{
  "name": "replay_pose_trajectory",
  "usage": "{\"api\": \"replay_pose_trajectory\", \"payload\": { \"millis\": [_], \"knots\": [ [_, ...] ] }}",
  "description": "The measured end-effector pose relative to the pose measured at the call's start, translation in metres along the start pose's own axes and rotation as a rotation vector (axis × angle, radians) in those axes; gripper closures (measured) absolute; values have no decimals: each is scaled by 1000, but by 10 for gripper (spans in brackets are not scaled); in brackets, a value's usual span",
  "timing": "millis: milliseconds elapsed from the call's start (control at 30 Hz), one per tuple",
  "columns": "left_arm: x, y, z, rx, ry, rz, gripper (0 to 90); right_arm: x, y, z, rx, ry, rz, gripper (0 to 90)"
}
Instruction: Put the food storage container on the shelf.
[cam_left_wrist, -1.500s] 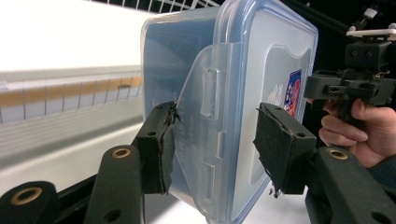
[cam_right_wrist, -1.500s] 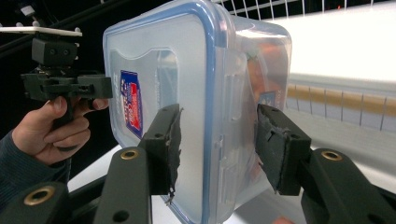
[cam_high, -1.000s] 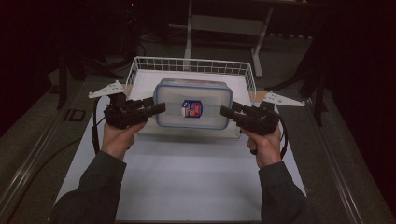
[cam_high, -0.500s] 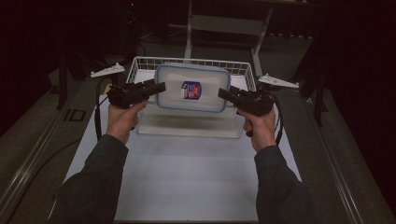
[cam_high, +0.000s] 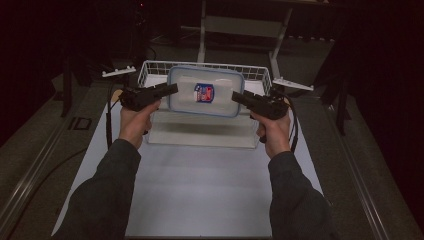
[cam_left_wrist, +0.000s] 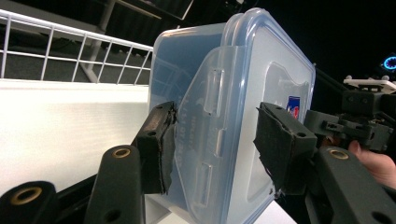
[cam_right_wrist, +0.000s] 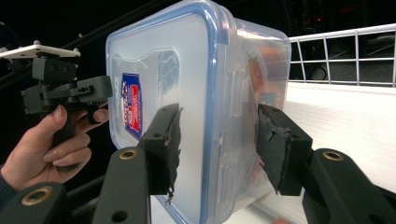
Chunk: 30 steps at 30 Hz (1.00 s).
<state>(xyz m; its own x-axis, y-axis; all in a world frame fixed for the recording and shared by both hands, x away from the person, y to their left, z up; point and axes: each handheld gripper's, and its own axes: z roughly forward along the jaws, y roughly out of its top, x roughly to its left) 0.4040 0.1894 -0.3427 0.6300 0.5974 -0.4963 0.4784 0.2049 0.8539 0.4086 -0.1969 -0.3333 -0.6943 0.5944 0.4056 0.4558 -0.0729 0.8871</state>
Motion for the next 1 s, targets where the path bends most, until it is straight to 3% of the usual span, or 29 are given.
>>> {"api": "replay_pose_trajectory", "payload": {
  "millis": [333,500,567,733,1000],
  "knots": [
    [4,0,5,-29,23,1,477,-3,-1,4,-10,-8,14,490],
    [4,-2,8,-4,32,15,452,-4,-4,7,28,-59,-1,484],
    [7,-3,10,-4,26,-10,433,-3,-7,15,61,-84,-23,420],
    [16,0,15,-17,21,-78,424,-6,-7,21,10,-81,41,410],
    [14,5,23,-56,135,-90,438,-5,-6,25,-25,-102,60,383]
  ]
}}
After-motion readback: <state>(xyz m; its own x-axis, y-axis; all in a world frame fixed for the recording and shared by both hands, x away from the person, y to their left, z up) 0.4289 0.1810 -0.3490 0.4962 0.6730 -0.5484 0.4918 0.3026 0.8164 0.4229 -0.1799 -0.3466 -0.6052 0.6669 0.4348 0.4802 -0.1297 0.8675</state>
